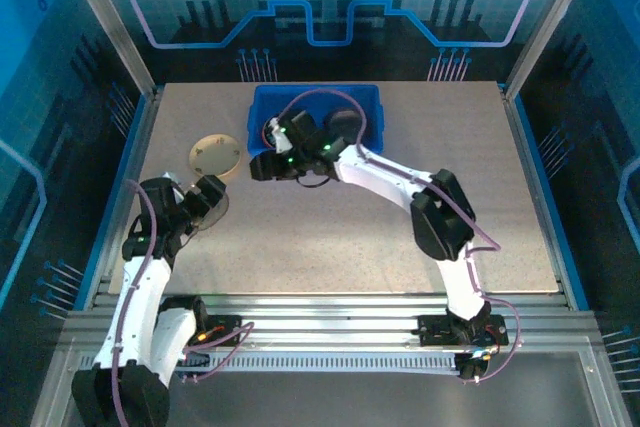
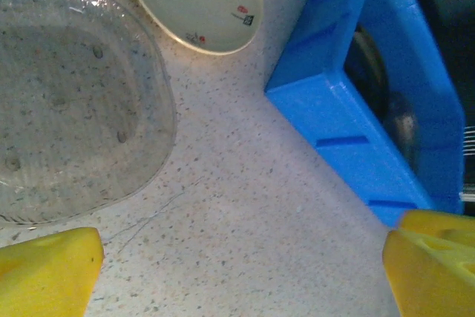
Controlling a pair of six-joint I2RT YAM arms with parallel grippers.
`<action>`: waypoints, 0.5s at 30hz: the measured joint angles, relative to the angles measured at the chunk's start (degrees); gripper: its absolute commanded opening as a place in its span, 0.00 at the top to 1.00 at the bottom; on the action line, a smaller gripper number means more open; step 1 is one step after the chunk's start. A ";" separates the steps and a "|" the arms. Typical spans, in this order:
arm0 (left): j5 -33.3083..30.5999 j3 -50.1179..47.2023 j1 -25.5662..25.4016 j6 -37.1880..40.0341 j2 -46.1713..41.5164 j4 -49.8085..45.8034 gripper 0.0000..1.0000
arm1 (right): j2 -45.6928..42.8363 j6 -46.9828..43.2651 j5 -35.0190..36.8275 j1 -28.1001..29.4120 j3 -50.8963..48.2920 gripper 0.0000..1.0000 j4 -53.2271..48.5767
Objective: Place the plates into the plastic bin on the countertop
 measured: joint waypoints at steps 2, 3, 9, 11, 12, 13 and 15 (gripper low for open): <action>1.11 -0.92 0.90 -1.16 -1.29 0.96 0.03 | 3.04 -0.17 -0.39 1.22 2.75 0.62 -0.79; 1.73 -1.68 1.49 -1.92 -2.14 1.62 0.03 | 4.66 -0.37 -0.61 1.66 4.35 0.63 -1.31; 3.69 -4.39 3.10 -4.04 -5.62 2.12 0.03 | 14.01 -1.62 -1.53 3.08 14.62 0.57 -5.14; 4.02 -4.70 3.23 -4.07 -6.25 2.12 0.03 | 17.62 -2.25 -1.49 3.41 19.04 0.56 -7.08; 4.22 -4.81 3.28 -4.07 -6.43 2.12 0.03 | 19.12 -2.49 -1.51 3.56 20.94 0.56 -7.87; 4.42 -4.94 3.30 -4.07 -6.49 2.12 0.03 | 20.76 -2.71 -1.53 3.67 23.02 0.56 -8.63; 4.85 -5.33 3.30 -4.07 -6.47 2.27 0.03 | 23.89 -2.95 -1.75 3.82 27.12 0.57 -10.14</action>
